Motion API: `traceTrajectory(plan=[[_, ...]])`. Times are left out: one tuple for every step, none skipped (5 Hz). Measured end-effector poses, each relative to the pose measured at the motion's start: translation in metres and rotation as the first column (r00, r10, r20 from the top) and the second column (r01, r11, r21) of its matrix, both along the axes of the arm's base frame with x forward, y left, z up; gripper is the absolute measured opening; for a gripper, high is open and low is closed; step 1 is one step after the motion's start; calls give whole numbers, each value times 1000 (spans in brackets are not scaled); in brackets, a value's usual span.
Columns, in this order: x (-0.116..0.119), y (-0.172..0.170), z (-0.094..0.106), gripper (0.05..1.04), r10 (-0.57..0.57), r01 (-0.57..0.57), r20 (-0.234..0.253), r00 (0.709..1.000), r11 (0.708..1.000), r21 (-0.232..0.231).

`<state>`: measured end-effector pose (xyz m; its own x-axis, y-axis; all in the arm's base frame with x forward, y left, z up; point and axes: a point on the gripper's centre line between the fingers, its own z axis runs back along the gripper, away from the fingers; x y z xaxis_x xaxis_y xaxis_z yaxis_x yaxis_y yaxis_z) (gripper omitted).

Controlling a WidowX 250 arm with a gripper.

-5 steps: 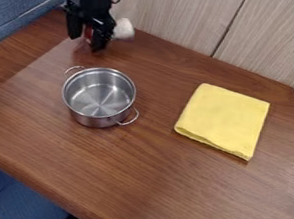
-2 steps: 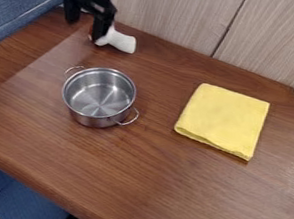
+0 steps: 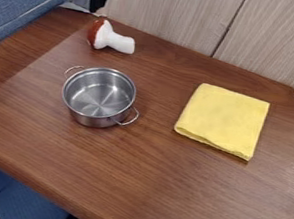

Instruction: Move the red and white object to the upper left side of the table

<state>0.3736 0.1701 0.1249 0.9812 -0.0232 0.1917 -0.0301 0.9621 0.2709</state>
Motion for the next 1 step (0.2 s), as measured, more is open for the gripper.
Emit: traceTrajectory(plan=[[0, 0, 2, 1001, 0, 0, 4, 1000, 1000, 2]])
